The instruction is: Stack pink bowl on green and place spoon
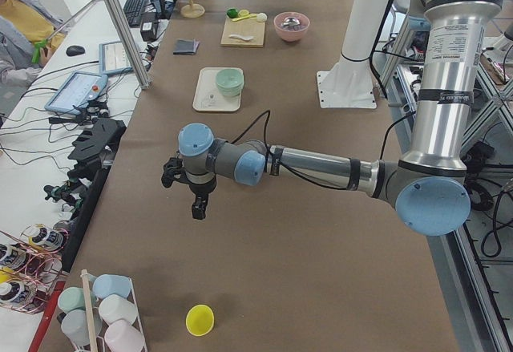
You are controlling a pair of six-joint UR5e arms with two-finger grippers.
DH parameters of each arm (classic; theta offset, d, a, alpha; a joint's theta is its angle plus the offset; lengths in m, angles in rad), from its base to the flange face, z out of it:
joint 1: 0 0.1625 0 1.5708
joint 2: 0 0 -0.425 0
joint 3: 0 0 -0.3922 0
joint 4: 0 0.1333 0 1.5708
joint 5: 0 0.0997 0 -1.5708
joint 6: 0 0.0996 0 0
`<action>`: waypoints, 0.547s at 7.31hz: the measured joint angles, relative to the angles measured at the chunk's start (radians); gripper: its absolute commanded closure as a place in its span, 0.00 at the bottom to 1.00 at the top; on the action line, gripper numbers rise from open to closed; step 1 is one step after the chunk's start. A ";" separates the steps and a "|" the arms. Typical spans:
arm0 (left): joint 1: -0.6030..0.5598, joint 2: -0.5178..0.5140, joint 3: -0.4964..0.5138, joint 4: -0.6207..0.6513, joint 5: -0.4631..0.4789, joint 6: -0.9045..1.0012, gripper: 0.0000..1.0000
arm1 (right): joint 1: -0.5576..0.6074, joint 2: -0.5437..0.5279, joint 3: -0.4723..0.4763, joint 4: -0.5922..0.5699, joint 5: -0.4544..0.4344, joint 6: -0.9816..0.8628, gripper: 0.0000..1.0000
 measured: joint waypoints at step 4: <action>0.001 0.009 -0.012 -0.003 0.002 -0.007 0.02 | -0.008 -0.001 0.003 0.004 0.015 0.010 0.00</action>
